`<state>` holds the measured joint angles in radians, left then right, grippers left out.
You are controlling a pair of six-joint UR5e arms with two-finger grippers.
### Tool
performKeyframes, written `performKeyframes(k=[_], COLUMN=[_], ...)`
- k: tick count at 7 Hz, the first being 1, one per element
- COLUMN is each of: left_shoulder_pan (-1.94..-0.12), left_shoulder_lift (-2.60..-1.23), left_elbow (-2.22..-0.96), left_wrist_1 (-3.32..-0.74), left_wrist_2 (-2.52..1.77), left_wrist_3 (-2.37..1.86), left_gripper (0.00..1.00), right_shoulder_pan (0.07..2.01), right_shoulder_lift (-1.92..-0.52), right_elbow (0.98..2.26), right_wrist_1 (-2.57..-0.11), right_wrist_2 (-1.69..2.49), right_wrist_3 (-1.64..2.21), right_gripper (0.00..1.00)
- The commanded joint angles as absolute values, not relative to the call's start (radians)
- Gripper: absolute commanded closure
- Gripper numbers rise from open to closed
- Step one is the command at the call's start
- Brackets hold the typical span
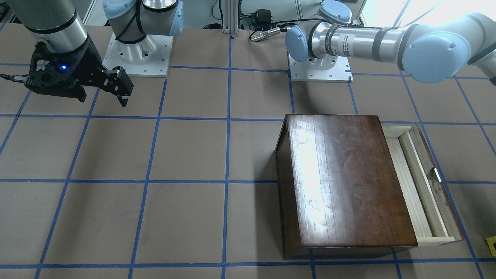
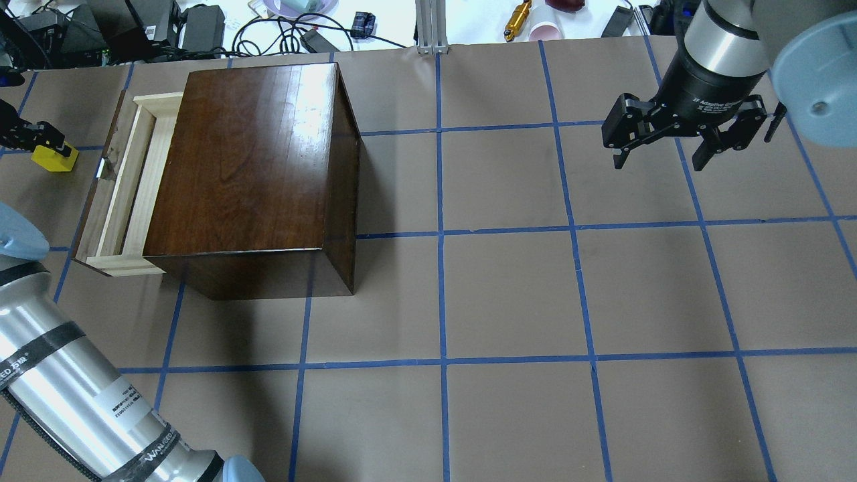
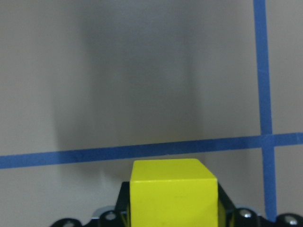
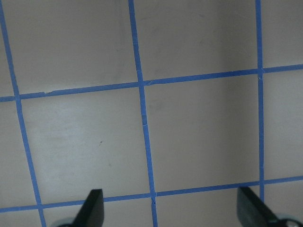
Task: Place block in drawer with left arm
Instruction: 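Lift the yellow cube and carry it over the open drawer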
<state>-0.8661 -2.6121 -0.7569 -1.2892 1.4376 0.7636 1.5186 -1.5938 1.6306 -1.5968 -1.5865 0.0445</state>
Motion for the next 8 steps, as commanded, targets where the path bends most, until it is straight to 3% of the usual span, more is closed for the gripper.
performKeyframes(k=[1, 8], left_shoulder_pan=[-0.868, -0.92], left_shoulder_lift=[-2.576, -2.122], left_elbow=[-0.776, -1.138], left_wrist_1=[-1.307, -1.494], left_wrist_2=[1.439, 1.459], left_wrist_3=[0.765, 0.709], left_gripper=[0.89, 0.89], right_shoulder_pan=[1.519, 1.519], right_shoulder_lift=[-1.594, -1.594], right_elbow=[1.631, 1.631], right_wrist_1=[-1.597, -1.597], right_wrist_2=[-1.586, -1.586], right_wrist_3=[0.044, 0.044], right_gripper=[0.0, 0.0])
